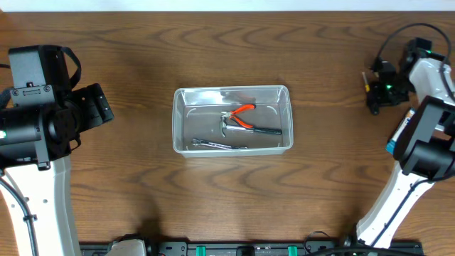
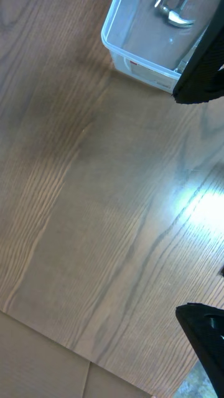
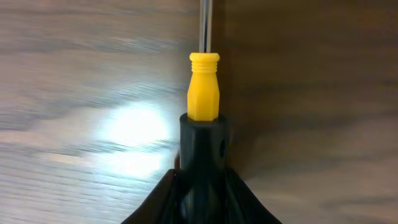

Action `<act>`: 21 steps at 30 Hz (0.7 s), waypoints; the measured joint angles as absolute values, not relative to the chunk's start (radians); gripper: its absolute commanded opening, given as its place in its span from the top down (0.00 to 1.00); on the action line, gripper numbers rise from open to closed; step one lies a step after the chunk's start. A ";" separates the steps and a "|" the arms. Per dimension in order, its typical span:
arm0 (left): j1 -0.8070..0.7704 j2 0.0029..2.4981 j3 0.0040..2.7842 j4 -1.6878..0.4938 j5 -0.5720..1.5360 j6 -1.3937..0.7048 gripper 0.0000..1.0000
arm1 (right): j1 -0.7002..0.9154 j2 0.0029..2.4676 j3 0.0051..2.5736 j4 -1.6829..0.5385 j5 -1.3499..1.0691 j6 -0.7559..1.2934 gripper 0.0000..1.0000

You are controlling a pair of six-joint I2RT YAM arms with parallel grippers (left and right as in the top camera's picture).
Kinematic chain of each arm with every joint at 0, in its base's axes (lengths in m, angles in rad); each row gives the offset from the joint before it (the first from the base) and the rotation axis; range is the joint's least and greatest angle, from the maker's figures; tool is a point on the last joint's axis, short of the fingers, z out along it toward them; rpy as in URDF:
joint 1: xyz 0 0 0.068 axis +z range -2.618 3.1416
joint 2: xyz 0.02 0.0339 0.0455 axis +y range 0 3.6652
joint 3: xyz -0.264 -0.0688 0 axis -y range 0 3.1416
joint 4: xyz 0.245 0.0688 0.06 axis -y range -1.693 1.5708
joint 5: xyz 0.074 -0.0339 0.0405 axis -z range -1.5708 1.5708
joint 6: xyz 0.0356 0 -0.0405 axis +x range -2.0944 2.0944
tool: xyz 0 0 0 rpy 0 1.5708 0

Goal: Pack container
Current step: 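Grasp the yellow-and-black screwdriver handle with the right gripper, then place the screwdriver into the box and open the right gripper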

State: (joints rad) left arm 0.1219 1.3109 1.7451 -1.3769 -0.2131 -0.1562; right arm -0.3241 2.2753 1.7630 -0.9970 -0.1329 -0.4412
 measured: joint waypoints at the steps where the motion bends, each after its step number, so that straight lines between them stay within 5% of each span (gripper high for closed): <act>1: 0.122 1.311 1.745 -1.377 -0.213 -0.156 0.05 | -0.306 2.267 1.758 -0.999 -0.136 -0.442 0.80; 13: 0.122 1.311 1.745 -1.377 -0.213 -0.156 0.05 | 0.197 1.852 1.759 -1.002 -0.171 -0.594 0.75; 21: 0.122 1.311 1.745 -1.377 -0.213 -0.156 0.05 | 0.514 1.921 1.763 -1.042 -0.189 -0.718 0.78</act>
